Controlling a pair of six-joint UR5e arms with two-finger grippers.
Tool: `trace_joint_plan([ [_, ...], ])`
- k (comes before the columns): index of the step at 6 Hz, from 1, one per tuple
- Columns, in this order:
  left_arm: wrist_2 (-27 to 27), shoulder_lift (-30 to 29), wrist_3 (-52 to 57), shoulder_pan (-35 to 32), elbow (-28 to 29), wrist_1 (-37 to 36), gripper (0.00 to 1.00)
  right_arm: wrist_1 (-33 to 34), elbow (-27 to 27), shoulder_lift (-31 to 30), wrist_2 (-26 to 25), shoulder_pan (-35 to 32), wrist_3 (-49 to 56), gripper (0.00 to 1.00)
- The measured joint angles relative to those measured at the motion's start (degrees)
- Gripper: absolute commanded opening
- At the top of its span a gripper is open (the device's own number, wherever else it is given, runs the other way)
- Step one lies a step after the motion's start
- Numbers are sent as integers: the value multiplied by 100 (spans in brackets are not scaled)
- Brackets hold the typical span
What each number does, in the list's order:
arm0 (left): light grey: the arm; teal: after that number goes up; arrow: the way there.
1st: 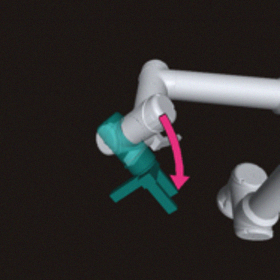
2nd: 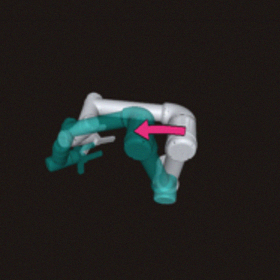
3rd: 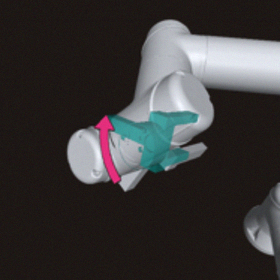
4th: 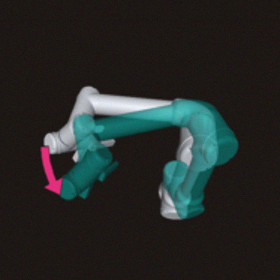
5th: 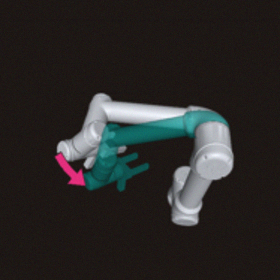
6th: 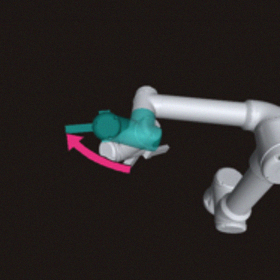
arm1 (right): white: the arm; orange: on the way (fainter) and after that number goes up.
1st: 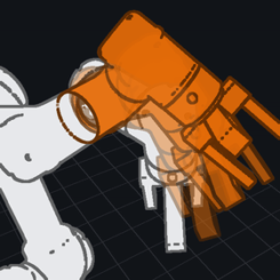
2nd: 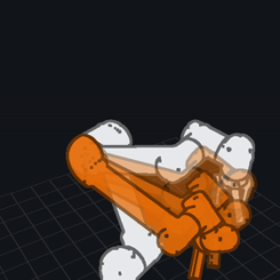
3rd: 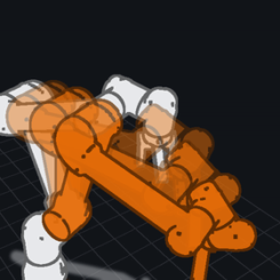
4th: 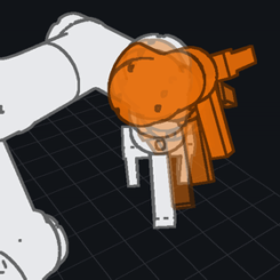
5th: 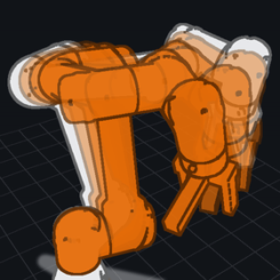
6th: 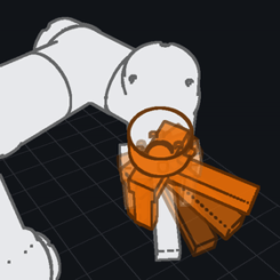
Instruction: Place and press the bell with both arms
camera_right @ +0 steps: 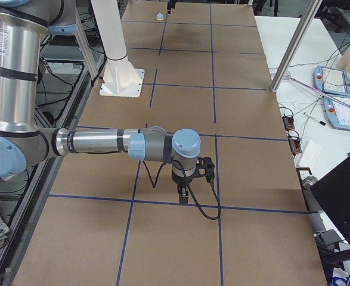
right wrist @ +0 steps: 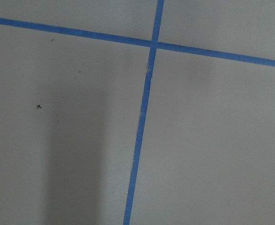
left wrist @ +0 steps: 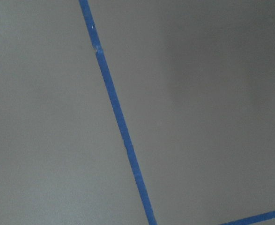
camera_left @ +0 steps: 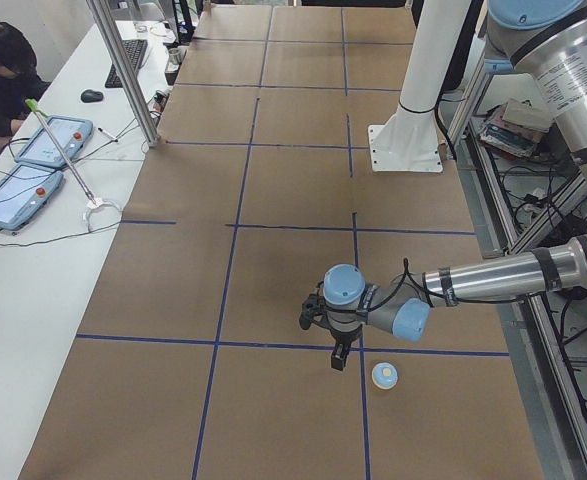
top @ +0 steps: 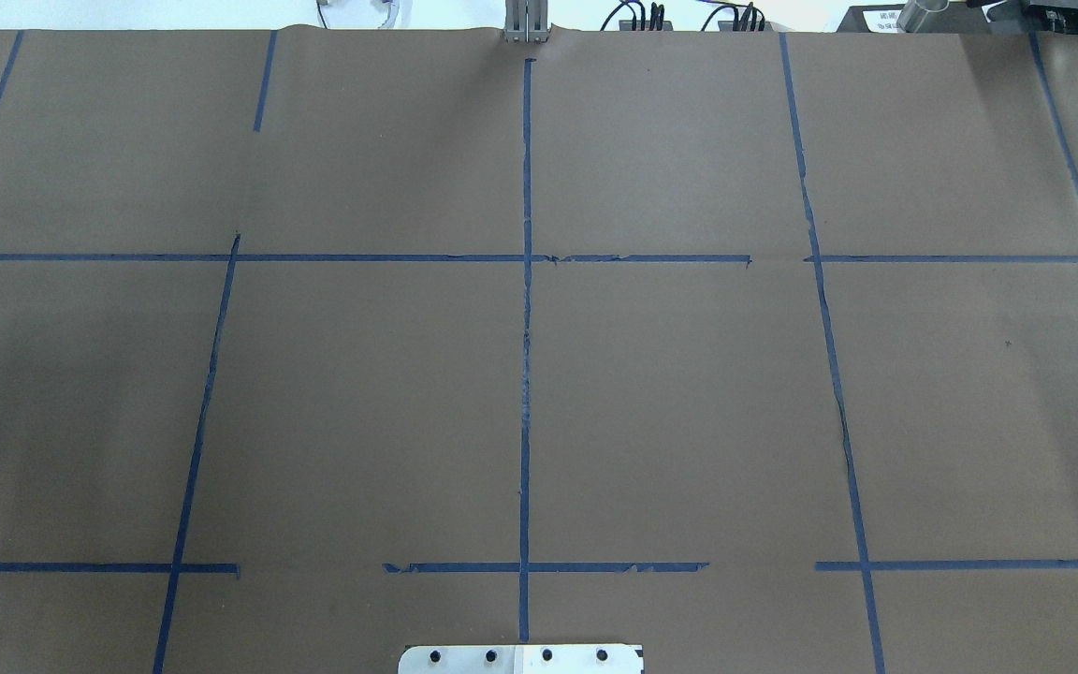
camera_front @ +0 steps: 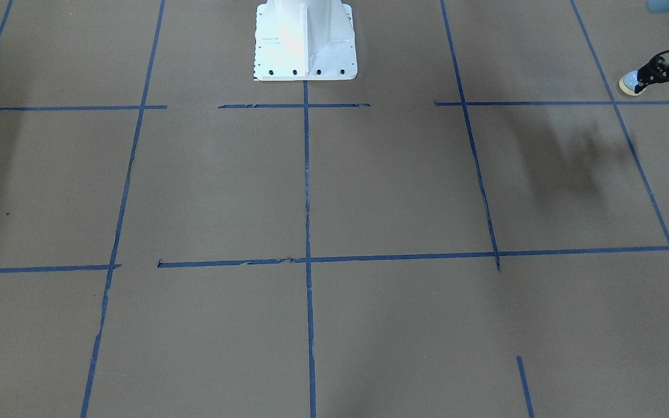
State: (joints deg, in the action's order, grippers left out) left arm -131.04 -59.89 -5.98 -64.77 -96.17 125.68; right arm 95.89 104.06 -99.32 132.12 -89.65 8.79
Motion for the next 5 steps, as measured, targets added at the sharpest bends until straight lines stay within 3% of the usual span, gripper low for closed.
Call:
trace_joint_plan([
  [5,-342,176,31,753,545,222,100,0,17,-9,-11,0,9,100],
])
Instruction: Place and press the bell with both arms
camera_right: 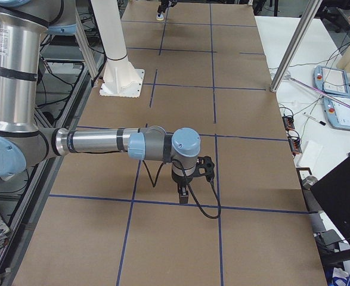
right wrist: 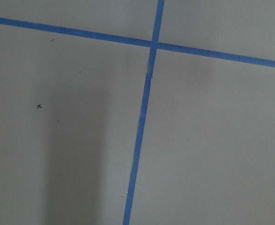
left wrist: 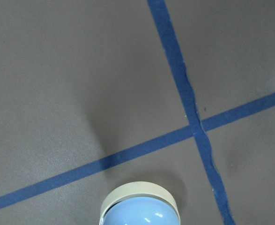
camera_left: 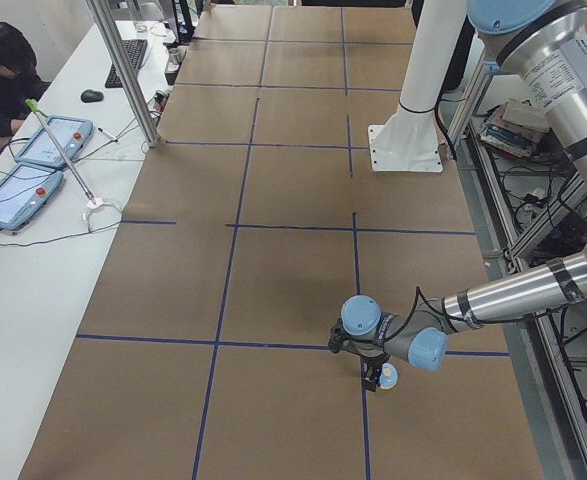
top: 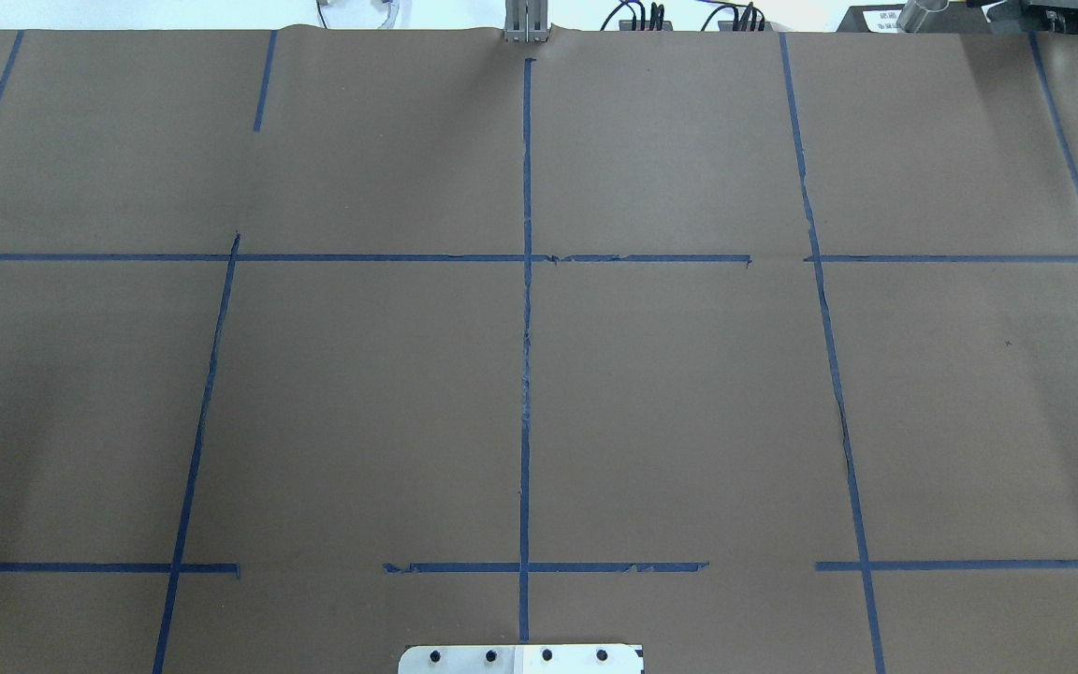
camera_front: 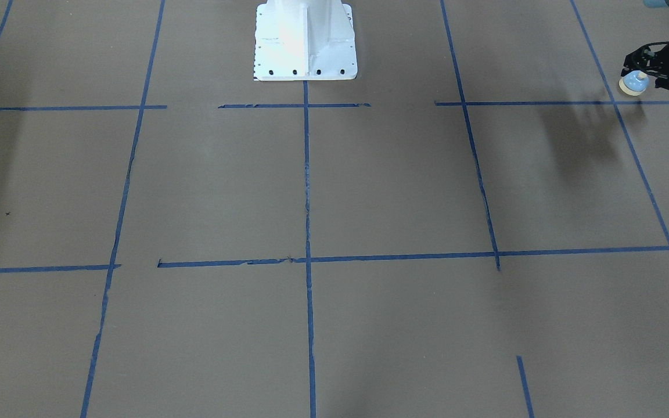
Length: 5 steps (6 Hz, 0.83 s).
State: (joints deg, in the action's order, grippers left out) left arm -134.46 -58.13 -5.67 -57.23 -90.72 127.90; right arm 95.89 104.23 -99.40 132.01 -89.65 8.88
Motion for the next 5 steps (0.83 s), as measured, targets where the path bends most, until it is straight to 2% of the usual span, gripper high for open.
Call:
trace_joint_plan([
  [5,158,-21,-11,92,153,0,100,0,1,0,0,0,-8,100],
])
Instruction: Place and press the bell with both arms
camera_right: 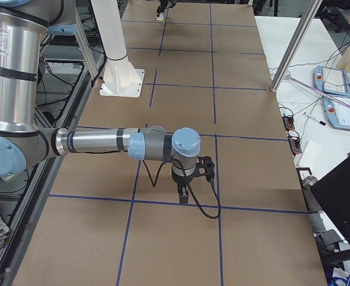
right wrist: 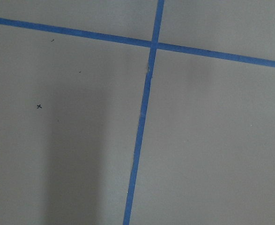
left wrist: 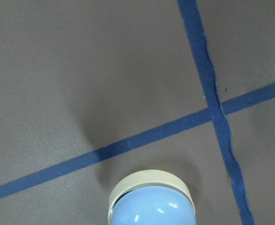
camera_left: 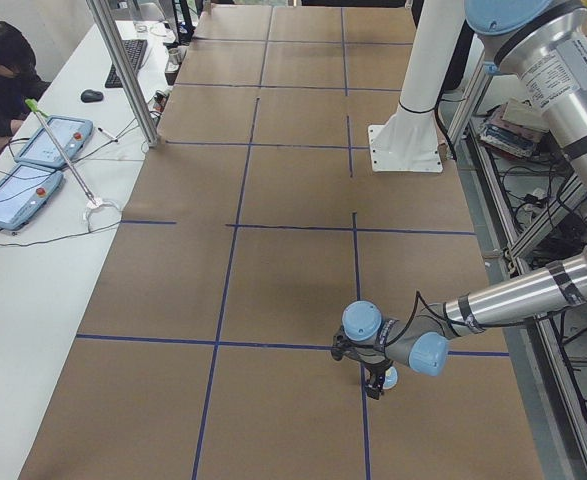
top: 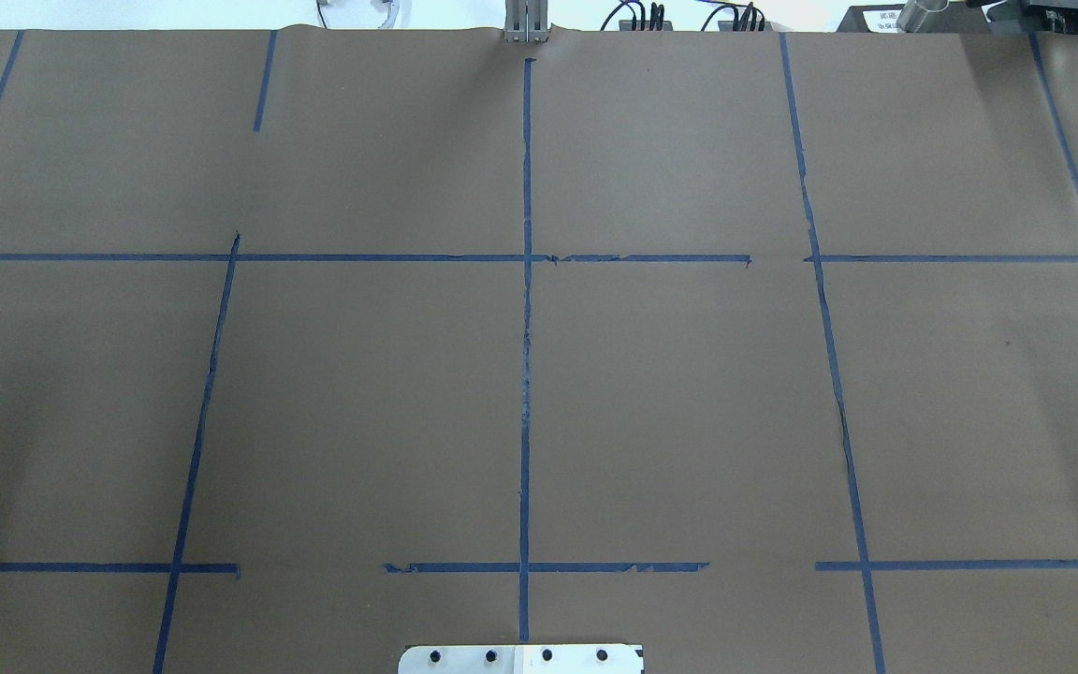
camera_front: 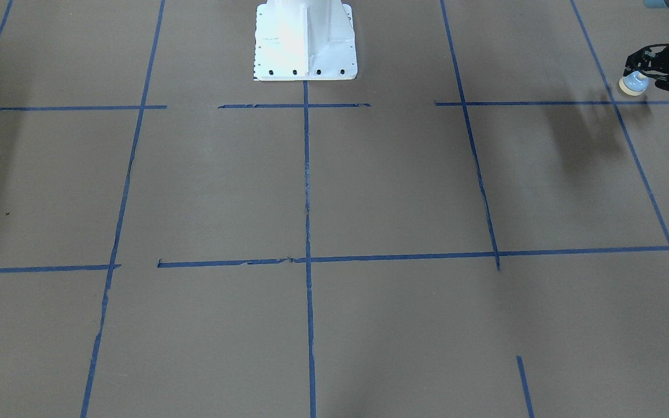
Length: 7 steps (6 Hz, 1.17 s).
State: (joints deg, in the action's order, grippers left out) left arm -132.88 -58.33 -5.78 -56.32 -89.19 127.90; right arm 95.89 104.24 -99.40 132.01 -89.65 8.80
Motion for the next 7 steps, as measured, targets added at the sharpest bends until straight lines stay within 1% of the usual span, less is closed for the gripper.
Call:
trace_joint_plan([
  [3,8,-52,-5,155,79,-2,100,-3,7,0,0,0,-1,100],
  [4,8,-94,-9,205,92,-2,88,-4,19,0,0,0,-3,100],
  [5,8,-136,-8,241,105,0,60,-2,29,0,0,0,-7,100],
  [6,8,-150,-4,255,113,27,36,-1,33,0,0,0,-9,100],
  [7,9,-150,0,258,116,64,19,0,34,0,0,0,-9,100],
])
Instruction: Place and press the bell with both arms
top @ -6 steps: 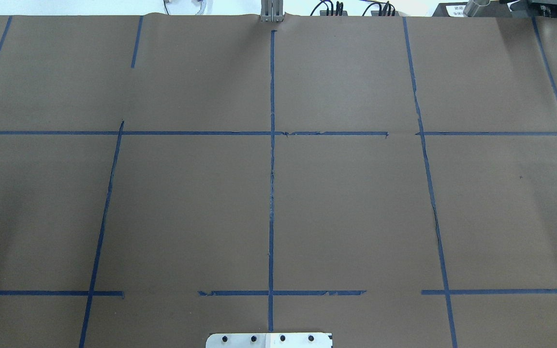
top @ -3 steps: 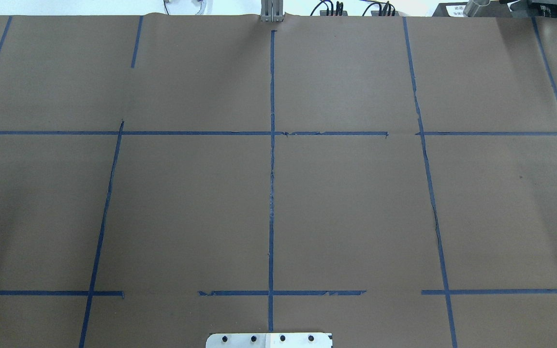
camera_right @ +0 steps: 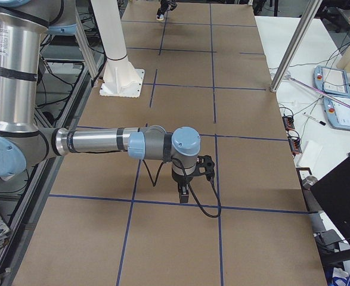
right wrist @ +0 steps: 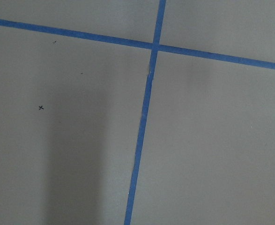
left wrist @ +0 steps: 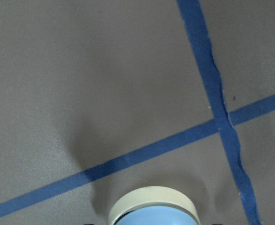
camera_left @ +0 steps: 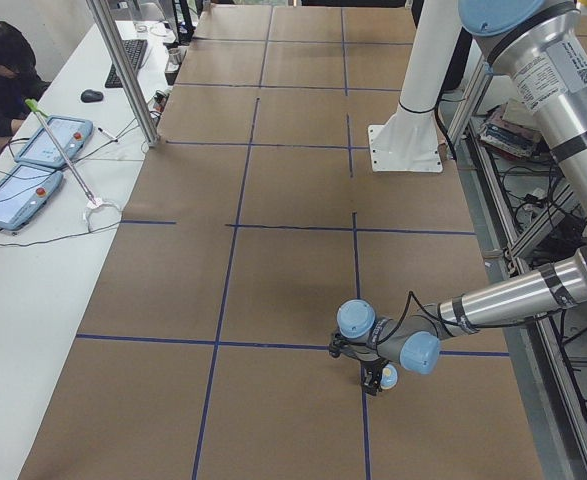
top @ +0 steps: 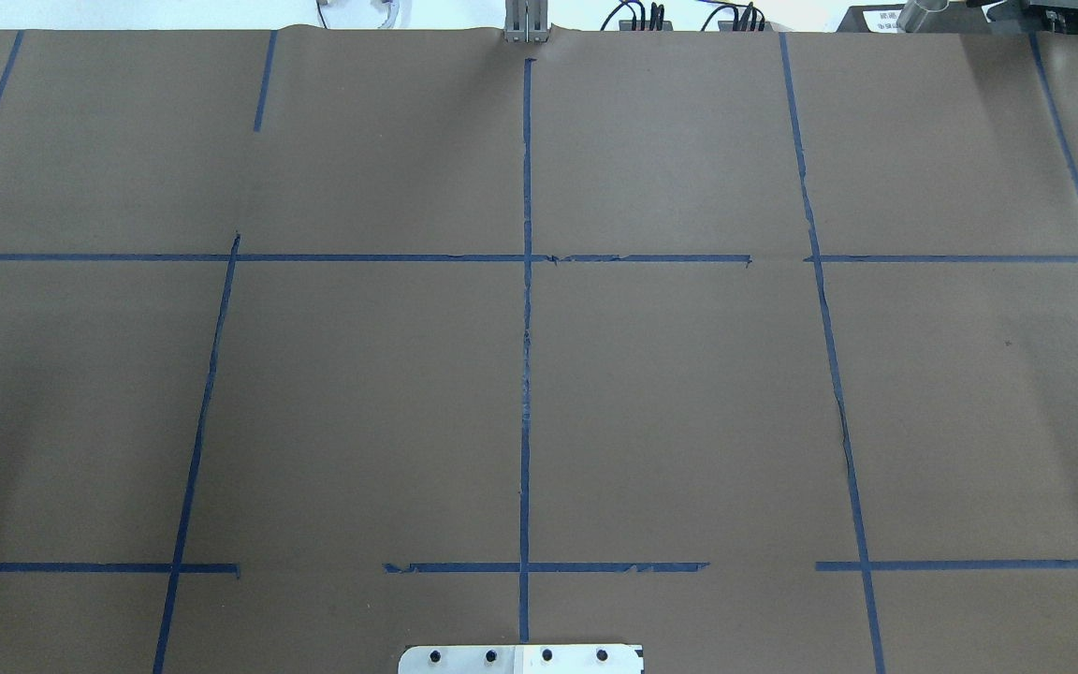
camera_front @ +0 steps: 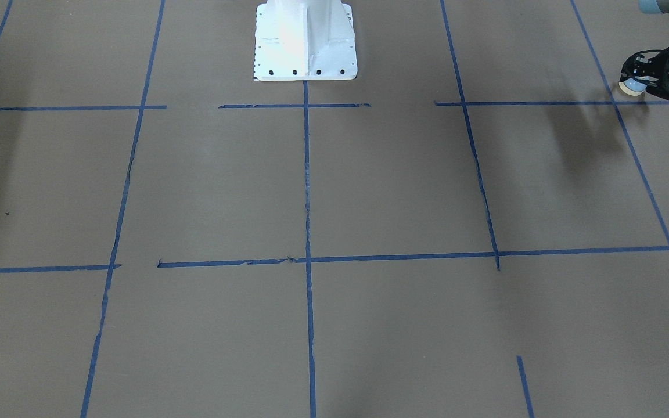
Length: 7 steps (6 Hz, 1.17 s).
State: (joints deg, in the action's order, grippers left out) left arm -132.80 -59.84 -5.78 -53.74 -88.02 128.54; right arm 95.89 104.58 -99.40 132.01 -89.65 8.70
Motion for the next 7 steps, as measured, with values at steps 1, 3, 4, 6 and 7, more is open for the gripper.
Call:
trace_joint_plan([
  [1,2,3,-1,1,3,97,8,0,8,0,0,0,0,100],
  [3,22,31,-19,-209,-365,332,3,0,66,0,0,0,-3,100],
  [4,53,-18,-25,-618,-687,344,1,0,87,0,0,0,-20,100],
  [6,76,-238,-173,-1313,-1149,212,0,0,125,2,7,0,-126,100],
  [7,78,-379,-530,-1490,-1525,-60,0,0,133,4,8,0,-149,100],
])
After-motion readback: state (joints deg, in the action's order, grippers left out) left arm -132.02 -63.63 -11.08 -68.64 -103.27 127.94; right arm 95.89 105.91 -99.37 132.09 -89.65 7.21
